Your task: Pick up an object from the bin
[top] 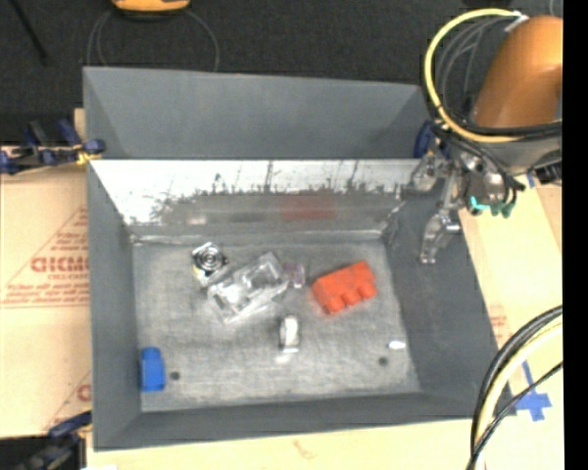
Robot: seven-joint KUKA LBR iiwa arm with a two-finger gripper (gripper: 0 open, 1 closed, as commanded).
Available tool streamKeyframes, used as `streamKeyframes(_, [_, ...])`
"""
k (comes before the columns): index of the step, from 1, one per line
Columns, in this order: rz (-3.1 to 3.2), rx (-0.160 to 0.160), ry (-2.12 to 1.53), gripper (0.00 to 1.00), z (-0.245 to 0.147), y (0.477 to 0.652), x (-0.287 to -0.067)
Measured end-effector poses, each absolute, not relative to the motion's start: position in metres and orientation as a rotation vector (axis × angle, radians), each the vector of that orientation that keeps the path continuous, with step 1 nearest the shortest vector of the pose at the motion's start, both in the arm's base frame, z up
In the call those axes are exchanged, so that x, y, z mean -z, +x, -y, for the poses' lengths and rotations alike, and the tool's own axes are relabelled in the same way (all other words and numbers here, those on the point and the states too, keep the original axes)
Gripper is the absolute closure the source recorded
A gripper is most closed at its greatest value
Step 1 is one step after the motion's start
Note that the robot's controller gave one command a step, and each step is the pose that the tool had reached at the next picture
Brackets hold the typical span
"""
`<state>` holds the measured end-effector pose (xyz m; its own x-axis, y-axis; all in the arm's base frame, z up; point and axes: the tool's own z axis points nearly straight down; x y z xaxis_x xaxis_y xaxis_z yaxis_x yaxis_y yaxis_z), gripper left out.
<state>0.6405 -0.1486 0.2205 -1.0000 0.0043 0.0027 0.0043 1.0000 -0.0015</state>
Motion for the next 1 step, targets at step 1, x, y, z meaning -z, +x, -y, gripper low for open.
streamKeyframes(1, [3.149, -0.006, -0.029, 0.0, 0.1268, 0.6476, -0.0832])
